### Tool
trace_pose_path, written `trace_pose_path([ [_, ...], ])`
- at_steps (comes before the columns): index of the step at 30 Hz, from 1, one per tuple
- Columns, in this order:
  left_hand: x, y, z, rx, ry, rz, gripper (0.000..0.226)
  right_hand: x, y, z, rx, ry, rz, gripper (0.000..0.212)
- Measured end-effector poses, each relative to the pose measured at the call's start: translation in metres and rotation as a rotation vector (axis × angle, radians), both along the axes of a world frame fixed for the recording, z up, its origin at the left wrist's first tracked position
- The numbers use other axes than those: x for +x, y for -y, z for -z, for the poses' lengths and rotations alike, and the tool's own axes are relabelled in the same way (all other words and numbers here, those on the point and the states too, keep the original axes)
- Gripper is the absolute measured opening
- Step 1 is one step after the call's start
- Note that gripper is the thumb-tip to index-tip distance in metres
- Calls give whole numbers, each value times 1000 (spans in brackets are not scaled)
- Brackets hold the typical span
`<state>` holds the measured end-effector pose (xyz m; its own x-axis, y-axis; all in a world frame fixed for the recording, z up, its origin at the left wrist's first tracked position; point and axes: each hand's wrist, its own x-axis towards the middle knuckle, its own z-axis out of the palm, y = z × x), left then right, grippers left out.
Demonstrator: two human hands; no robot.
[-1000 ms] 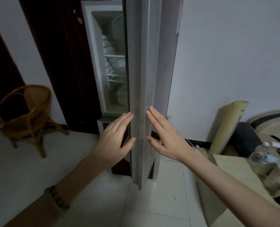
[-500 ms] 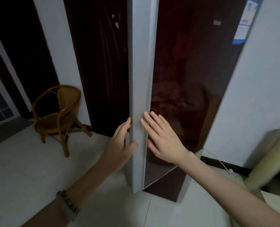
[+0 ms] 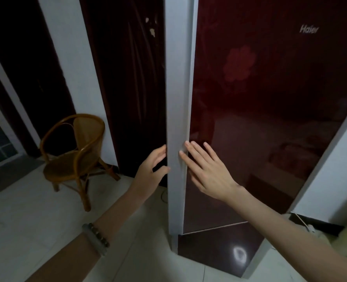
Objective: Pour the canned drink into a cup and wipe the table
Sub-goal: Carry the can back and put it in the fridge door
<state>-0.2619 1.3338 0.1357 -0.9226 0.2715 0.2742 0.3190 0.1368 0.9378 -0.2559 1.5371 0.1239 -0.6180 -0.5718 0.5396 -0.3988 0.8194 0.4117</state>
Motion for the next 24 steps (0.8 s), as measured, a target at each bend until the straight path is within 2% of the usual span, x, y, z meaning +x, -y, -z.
trace_pose_path([
  [6,-79,3,2,-39,-20,23,57,-73,-1,6,-23,-59,-26,61],
  [14,-177,-11,-4,-180,-137,14,57,-159,-17,8,-27,-82,-5,60],
  [24,-245,-18,-1,-195,-153,146,61,-207,-23,9,5,-81,95,61],
])
